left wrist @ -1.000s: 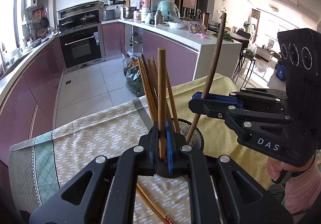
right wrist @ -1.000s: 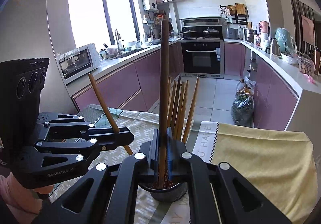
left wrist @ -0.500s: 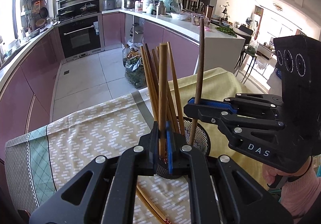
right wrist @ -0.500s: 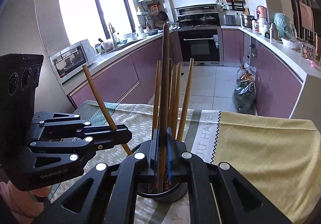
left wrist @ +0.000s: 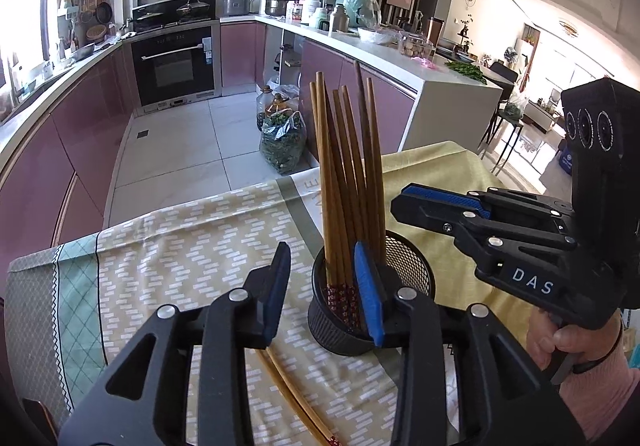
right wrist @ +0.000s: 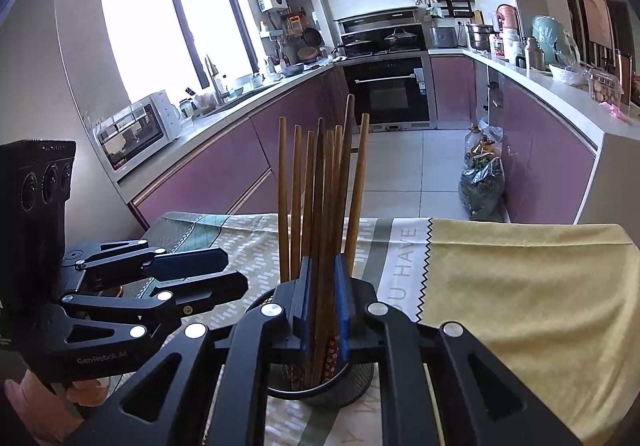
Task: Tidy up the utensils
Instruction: 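Open both grippers to release the chopsticks in the cup and withdraw, then move the right gripper onto a remaining chopstick and close it while the left gripper grasps another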
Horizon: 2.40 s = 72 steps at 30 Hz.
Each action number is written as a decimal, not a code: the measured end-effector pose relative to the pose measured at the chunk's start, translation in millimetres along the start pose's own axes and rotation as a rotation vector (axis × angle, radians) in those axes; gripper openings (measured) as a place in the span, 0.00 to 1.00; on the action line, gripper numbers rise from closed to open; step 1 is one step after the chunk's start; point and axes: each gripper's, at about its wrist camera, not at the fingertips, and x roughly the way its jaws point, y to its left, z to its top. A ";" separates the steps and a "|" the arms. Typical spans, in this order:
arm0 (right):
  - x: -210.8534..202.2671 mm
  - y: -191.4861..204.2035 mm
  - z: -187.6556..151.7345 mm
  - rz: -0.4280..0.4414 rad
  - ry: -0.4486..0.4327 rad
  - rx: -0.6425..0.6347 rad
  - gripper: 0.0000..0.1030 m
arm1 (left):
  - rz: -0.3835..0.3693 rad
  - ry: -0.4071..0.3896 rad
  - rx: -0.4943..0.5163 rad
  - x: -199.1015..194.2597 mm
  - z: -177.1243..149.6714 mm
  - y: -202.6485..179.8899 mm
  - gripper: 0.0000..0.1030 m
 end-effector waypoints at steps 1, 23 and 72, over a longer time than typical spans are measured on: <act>-2.4 0.1 -1.1 0.002 -0.004 0.001 0.17 | 0.004 -0.011 -0.002 -3.8 -2.4 0.7 0.34; -24.1 60.6 -83.6 0.137 0.101 -0.155 0.37 | 0.180 -0.130 -0.127 -74.6 -111.2 45.8 0.88; 25.7 64.5 -134.2 0.039 0.310 -0.084 0.36 | 0.190 0.088 -0.046 -16.4 -164.1 29.9 0.89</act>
